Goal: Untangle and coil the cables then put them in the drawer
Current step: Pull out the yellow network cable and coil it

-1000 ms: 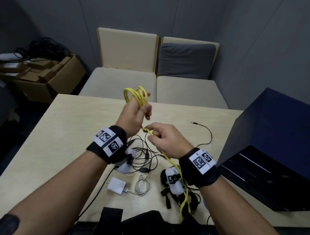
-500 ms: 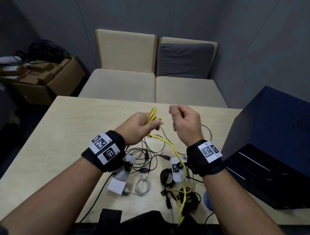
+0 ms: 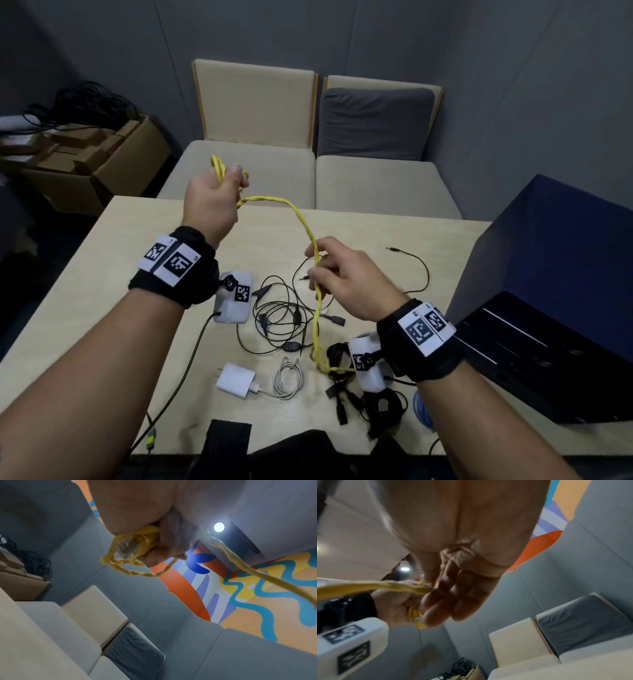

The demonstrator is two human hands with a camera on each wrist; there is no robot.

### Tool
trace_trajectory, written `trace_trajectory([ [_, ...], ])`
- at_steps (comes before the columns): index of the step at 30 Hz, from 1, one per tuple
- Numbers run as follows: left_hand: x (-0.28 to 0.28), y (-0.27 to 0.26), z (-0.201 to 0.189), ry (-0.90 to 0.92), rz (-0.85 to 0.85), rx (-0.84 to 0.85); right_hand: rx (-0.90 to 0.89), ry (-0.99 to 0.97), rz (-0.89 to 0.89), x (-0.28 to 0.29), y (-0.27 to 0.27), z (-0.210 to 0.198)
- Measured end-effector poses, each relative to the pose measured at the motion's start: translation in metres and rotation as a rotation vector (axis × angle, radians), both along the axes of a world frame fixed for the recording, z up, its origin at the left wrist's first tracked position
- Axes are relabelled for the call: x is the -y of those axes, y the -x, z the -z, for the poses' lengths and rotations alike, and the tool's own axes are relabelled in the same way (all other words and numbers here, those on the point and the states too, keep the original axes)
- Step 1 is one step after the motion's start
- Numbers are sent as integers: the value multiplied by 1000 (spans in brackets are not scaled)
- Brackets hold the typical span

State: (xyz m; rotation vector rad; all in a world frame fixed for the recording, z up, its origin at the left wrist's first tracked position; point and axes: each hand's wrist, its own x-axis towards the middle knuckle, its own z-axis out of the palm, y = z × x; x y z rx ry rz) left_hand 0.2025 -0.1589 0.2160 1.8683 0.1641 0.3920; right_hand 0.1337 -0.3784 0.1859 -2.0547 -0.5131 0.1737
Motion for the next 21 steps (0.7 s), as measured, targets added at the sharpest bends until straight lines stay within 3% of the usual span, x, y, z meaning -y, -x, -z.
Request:
trace_trajectory([
  [4, 5, 5, 4, 5, 135, -99, 21, -128, 189, -4, -6, -2],
  [7, 13, 20, 10, 37, 382, -242, 66, -229, 408, 2, -17, -6],
  [10, 25, 37, 7, 115, 628, -356, 175, -158, 549, 12, -31, -8],
  [21, 34, 48, 10, 792, 1088, -346, 148, -135, 713, 26, -50, -11],
])
